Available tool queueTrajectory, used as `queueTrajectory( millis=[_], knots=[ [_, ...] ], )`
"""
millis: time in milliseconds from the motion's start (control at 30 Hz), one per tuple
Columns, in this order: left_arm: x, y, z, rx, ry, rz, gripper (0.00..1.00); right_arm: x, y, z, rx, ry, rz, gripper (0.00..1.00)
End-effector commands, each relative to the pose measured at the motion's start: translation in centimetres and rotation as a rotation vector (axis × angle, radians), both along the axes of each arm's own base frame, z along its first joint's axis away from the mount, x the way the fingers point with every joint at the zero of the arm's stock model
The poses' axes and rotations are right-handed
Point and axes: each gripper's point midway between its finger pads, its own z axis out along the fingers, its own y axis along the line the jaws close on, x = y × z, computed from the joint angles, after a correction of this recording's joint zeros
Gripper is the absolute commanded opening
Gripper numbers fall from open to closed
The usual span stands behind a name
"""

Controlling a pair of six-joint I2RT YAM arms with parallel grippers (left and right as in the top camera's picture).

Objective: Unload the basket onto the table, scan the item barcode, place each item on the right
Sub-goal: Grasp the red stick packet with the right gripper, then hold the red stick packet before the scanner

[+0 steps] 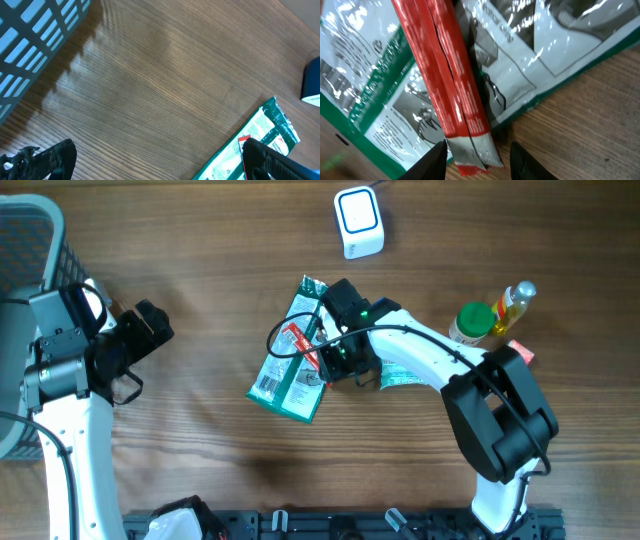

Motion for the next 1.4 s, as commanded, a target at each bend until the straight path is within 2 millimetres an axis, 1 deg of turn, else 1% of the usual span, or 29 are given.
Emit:
queueTrajectory(
  millis=[0, 100, 200, 233, 300, 333, 367, 400, 433, 467, 500, 533, 567, 633, 667, 700, 733, 800, 833, 900, 933, 967, 1067, 1100, 1167, 1200, 1267, 1300, 1367],
  knots=[
    [0.1, -0.3, 0.1, 0.005, -0.006, -0.026, 1.0, 0.0, -0.2, -0.5, -0.012, 0.008, -0.012, 0.41],
    [0.1, -0.3, 0.1, 0.005, -0.006, -0.026, 1.0, -0.2, -0.3, -0.6, -0.016, 0.017, -0.022, 0.42],
    [0.1, -0.3, 0.1, 0.005, -0.006, -0.026, 1.0, -0.6, -0.5, -1.6, -0.015, 0.025, -0.054, 0.39],
    [0.1, -0.3, 0.1, 0.005, -0.006, -0.026, 1.0, -0.5, -0.5, -1.8, -0.009, 0.018, -0.054, 0.35],
    [0.1, -0.3, 0.1, 0.005, -0.006, -0.026, 1.0, -0.1, -0.2, -1.4, 0.002, 0.001, -0.051, 0.15],
    [0.1, -0.3, 0.1, 0.005, -0.007, -0.026, 1.0, 0.6, -0.1, -0.5, 0.017, -0.026, -0.032, 0.09],
    [0.1, -0.3, 0.1, 0.005, -0.006, -0.026, 1.0, 1.8, 0.1, 2.3, 0.049, -0.095, 0.007, 0.06],
    [0.1, -0.3, 0.1, 0.005, -0.006, -0.026, 1.0, 2.4, 0.3, 5.0, 0.08, -0.161, 0.048, 0.04],
    [0.1, -0.3, 0.1, 0.005, -0.006, -0.026, 1.0, 2.6, 0.4, 7.9, 0.111, -0.25, 0.121, 0.04],
    [0.1, -0.3, 0.1, 0.005, -0.006, -0.026, 1.0, 2.3, 0.3, 11.2, 0.133, -0.377, 0.268, 0.04],
    [0.1, -0.3, 0.1, 0.005, -0.007, -0.026, 1.0, 2.0, -0.1, 13.3, 0.129, -0.472, 0.386, 0.04],
    [0.1, -0.3, 0.1, 0.005, -0.006, -0.026, 1.0, 2.2, -0.9, 14.7, 0.086, -0.551, 0.442, 0.04],
    [0.1, -0.3, 0.1, 0.005, -0.006, -0.026, 1.0, 3.1, -2.3, 16.1, -0.001, -0.645, 0.468, 0.04],
    [0.1, -0.3, 0.1, 0.005, -0.006, -0.026, 1.0, 4.9, -4.1, 16.8, -0.144, -0.742, 0.496, 0.04],
    [0.1, -0.3, 0.1, 0.005, -0.006, -0.026, 1.0, 6.9, -5.5, 17.6, -0.268, -0.828, 0.504, 0.04],
    [0.1, -0.3, 0.1, 0.005, -0.006, -0.026, 1.0, 8.9, -7.1, 18.9, -0.401, -0.912, 0.447, 0.04],
    [0.1, -0.3, 0.1, 0.005, -0.006, -0.026, 1.0, 11.1, -8.7, 21.1, -0.559, -1.018, 0.432, 0.04],
    [0.1, -0.3, 0.1, 0.005, -0.006, -0.026, 1.0, 13.8, -9.8, 23.9, -0.724, -1.149, 0.426, 0.04],
    [0.1, -0.3, 0.1, 0.005, -0.006, -0.026, 1.0, 15.1, -10.0, 24.4, -0.804, -1.186, 0.486, 0.04],
    [0.1, -0.3, 0.1, 0.005, -0.006, -0.026, 1.0, 17.4, -11.0, 24.2, -0.916, -1.207, 0.528, 0.04],
    [0.1, -0.3, 0.1, 0.005, -0.007, -0.026, 1.0, 19.2, -11.7, 23.6, -0.965, -1.217, 0.533, 0.04],
    [0.1, -0.3, 0.1, 0.005, -0.006, -0.026, 1.0, 20.1, -12.1, 23.1, -0.99, -1.22, 0.541, 0.04],
    [0.1, -0.3, 0.1, 0.005, -0.007, -0.026, 1.0, 24.5, -13.5, 21.3, -1.097, -1.291, 0.466, 0.04],
    [0.1, -0.3, 0.1, 0.005, -0.006, -0.026, 1.0, 25.4, -13.7, 20.6, -1.138, -1.3, 0.475, 0.04],
    [0.1, -0.3, 0.1, 0.005, -0.006, -0.026, 1.0, 27.2, -14.0, 18.2, -1.237, -1.311, 0.518, 0.05],
    [0.1, -0.3, 0.1, 0.005, -0.006, -0.026, 1.0, 27.8, -13.9, 16.0, -1.278, -1.296, 0.574, 0.04],
    [0.1, -0.3, 0.1, 0.005, -0.006, -0.026, 1.0, 28.2, -13.8, 13.5, -1.297, -1.269, 0.626, 0.04],
    [0.1, -0.3, 0.1, 0.005, -0.006, -0.026, 1.0, 28.4, -13.7, 11.1, -1.289, -1.242, 0.666, 0.04],
    [0.1, -0.3, 0.1, 0.005, -0.007, -0.026, 1.0, 28.7, -14.2, 8.9, -1.273, -1.22, 0.692, 0.04]
  ],
)
